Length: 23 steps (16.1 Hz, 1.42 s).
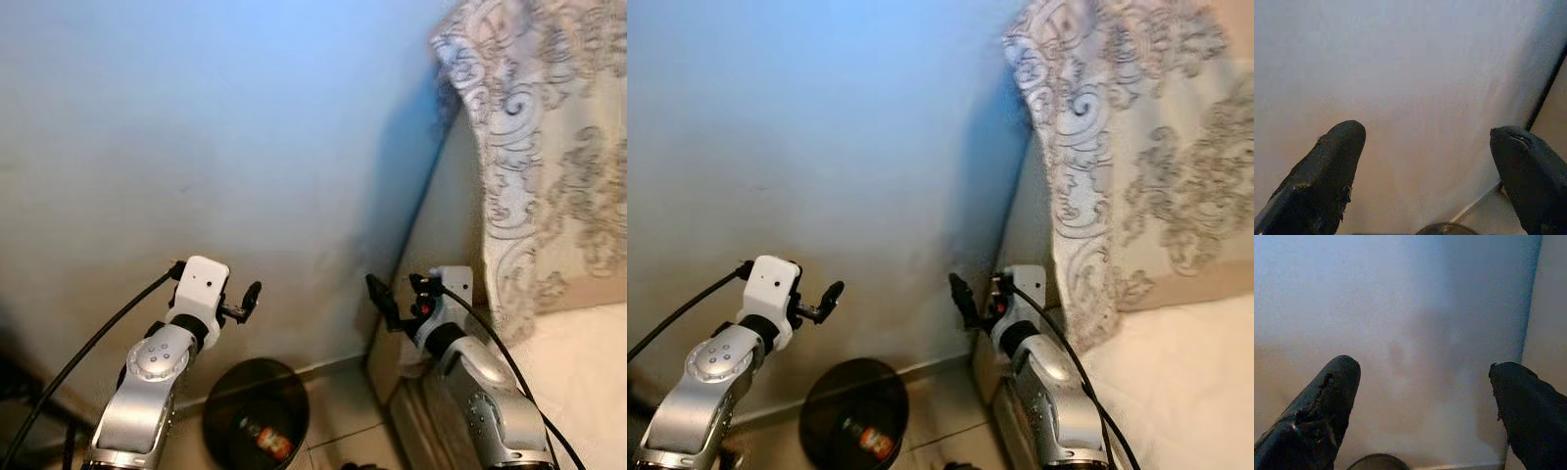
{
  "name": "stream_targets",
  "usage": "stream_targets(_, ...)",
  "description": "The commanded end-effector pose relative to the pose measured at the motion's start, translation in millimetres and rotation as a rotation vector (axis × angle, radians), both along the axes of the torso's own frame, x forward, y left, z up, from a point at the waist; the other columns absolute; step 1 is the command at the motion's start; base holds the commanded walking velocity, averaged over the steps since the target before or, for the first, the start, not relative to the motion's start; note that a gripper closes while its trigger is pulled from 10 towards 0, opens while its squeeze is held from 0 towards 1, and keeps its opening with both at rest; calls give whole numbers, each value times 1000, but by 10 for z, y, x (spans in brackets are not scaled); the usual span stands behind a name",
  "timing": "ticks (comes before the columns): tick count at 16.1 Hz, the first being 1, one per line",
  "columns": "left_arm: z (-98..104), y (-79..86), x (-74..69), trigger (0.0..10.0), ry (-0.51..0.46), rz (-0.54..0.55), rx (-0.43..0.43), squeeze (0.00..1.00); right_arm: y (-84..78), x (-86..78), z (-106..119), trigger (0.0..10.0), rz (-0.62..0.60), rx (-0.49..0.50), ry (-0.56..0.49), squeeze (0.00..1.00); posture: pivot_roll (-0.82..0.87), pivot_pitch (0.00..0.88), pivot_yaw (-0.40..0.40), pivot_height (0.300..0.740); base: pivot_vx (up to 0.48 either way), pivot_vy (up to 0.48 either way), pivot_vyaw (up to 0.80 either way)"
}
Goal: Clean up the room
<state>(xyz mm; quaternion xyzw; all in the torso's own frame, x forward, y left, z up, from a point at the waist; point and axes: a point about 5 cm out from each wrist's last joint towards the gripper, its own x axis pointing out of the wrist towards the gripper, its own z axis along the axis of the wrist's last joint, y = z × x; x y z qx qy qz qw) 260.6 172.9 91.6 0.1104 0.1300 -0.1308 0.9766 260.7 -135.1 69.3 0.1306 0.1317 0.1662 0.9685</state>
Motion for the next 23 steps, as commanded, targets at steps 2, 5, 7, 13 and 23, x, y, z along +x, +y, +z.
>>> stream_targets(2, 23, 5, 25, 10000, -5, 0, -6, 0, 59, 27, 74, 10000, 27, -6, -42, 1000, 84, 0, 21, 740, 0, 0, -778)
stream_targets(5, 4, -34, 14, 10000, 6, -39, 8, 0, 2, 40, 48, 10000, 14, -2, -7, 1000, 92, 0, 14, 740, 0, 0, -769)
stream_targets(7, 3, -57, 13, 10000, 10, -69, 22, 0, -11, 53, 62, 10000, 28, -18, -29, 1000, 94, 0, 16, 740, 0, 0, -756)
stream_targets(13, 10, -45, 28, 10000, 13, -71, 13, 0, 39, 58, 104, 10000, 77, -15, -71, 1000, 93, 0, 18, 740, 0, 0, -759)
stream_targets(23, 17, -71, 3, 10000, 2, -115, -5, 0, 122, -62, 91, 10000, 244, 4, -72, 1000, 92, 0, 20, 740, 0, 0, -768)
